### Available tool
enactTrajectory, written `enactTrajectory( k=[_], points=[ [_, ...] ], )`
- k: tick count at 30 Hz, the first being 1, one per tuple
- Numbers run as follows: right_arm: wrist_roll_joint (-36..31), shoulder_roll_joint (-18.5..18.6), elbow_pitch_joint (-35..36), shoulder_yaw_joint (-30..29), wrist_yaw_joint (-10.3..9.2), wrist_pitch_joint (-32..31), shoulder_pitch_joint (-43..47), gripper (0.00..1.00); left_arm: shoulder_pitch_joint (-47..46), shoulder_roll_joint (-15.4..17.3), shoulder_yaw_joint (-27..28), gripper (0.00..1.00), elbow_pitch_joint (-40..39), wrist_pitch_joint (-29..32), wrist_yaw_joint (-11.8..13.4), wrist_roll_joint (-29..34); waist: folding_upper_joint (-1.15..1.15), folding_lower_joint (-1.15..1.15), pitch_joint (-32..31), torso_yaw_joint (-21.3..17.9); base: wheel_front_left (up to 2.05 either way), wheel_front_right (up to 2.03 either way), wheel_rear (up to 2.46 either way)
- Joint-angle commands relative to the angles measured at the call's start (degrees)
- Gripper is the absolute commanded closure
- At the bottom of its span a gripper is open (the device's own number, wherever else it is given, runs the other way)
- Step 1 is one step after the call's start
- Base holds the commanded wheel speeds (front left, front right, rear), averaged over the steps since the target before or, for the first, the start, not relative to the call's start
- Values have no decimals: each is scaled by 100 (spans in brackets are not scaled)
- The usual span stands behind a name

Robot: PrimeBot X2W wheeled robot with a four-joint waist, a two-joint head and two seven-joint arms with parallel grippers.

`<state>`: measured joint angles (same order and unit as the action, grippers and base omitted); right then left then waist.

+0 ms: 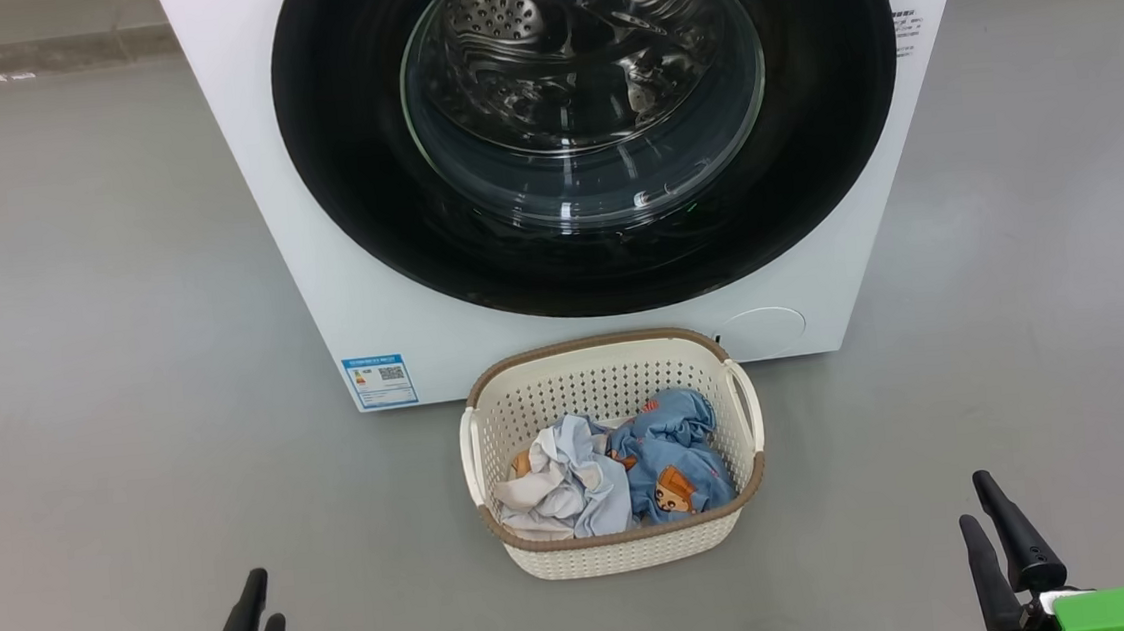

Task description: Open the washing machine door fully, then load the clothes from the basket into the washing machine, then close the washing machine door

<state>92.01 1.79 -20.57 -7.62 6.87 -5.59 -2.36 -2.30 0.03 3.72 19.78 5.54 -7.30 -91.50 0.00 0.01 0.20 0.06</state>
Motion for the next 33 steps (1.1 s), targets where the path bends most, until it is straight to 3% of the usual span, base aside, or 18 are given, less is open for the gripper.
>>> enactTrajectory(
  k=[1,10,33],
  points=[
    [-5,35,155,36,4,38,-153,0,-157,76,4,0,-168,-35,-3,37,0,10,-4,3,0,0,0],
    [-229,85,179,158,8,203,-174,0,-155,139,-108,0,-278,-189,-4,274,0,-1,-3,22,0,0,0],
    [-1646,206,179,496,20,608,-308,0,-136,207,-272,0,-599,-595,-7,1682,0,-1,-19,74,0,0,0]
  ],
)
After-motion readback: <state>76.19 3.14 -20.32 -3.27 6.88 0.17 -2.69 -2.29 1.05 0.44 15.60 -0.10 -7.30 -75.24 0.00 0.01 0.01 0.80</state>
